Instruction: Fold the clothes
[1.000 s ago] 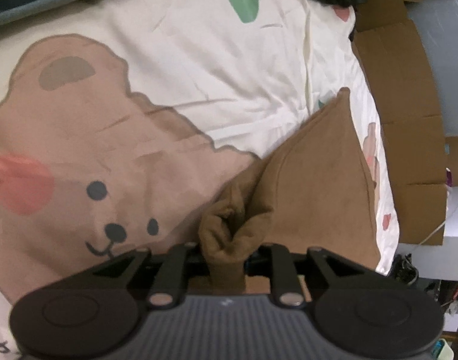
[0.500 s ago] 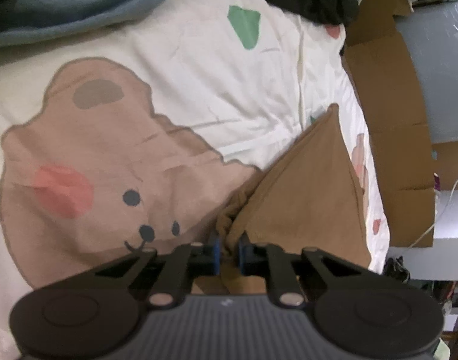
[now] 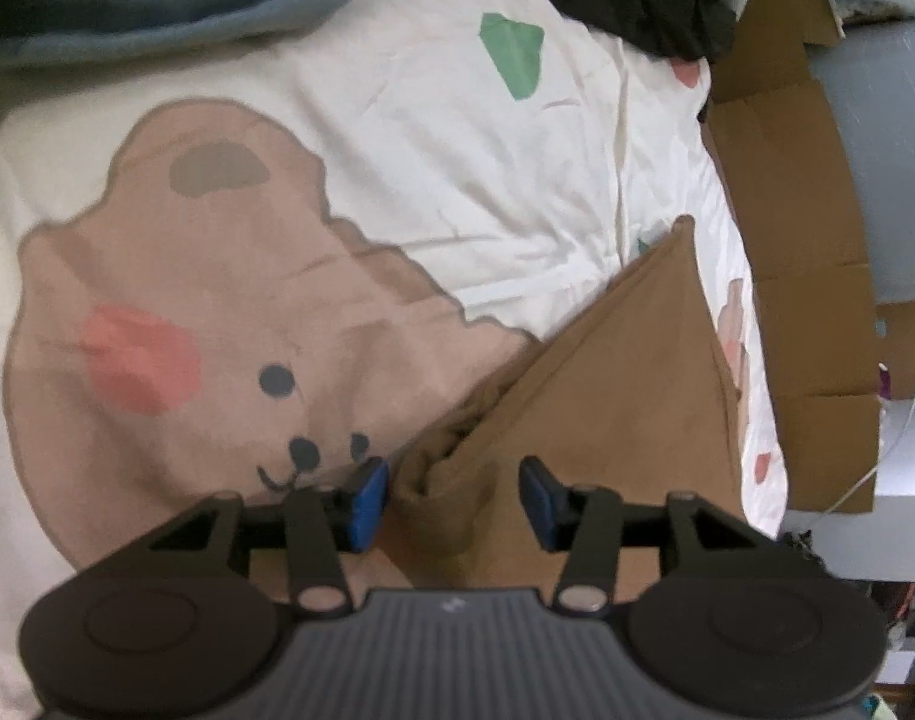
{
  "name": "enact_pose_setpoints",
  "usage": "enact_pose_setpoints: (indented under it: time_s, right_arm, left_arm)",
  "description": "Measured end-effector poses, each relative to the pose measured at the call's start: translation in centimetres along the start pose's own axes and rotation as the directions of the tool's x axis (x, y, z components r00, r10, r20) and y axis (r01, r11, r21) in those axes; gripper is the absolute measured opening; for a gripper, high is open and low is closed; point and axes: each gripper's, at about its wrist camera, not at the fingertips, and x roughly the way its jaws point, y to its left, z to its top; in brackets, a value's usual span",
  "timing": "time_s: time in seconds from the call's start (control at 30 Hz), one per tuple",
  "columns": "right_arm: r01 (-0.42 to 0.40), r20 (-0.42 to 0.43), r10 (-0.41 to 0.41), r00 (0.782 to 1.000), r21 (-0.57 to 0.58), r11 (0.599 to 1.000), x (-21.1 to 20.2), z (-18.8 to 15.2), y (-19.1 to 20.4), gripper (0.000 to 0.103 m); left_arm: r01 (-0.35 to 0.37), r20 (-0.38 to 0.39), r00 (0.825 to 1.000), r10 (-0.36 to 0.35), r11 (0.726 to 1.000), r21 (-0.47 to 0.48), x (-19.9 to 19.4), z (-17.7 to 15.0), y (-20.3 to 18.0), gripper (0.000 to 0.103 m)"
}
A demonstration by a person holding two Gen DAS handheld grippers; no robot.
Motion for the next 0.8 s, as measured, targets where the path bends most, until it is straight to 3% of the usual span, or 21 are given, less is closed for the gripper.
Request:
enact_pose_setpoints:
  time_s: [0.23,0.4,0.57,0.8]
  right_arm:
    - [0.020,-0.102,-0.037,0.994,-0.163,0.986,4.0,0.8,7.4,0.009]
    - [0.043,-0.170,-0.092,0.981,-0.270,0.962,7.2,0.9,12.7,0.025]
    - [0.055,-0.242,-0.176,0.954,-0.438,0.897,11.3,-1.9,17.3,0.026]
    - [0.042,-0.312,-0.240,0.919,-0.530,0.847,16.5,-6.6,19.8,0.026]
  left_arm:
    - [0.036,0.001,0.999,-0.036,0.999,-0.019,0.5,-1.1,0.3,0.052]
    - [0.056,0.009,0.998,-0.056,0.997,-0.050,1.1,-1.3,0.3,0.053]
    - [0.070,0.030,0.997,-0.069,0.997,-0.041,1.7,-1.8,-0.4,0.053]
    - [0.043,0.052,0.998,-0.042,0.999,-0.026,1.9,-2.1,-0.8,0.053]
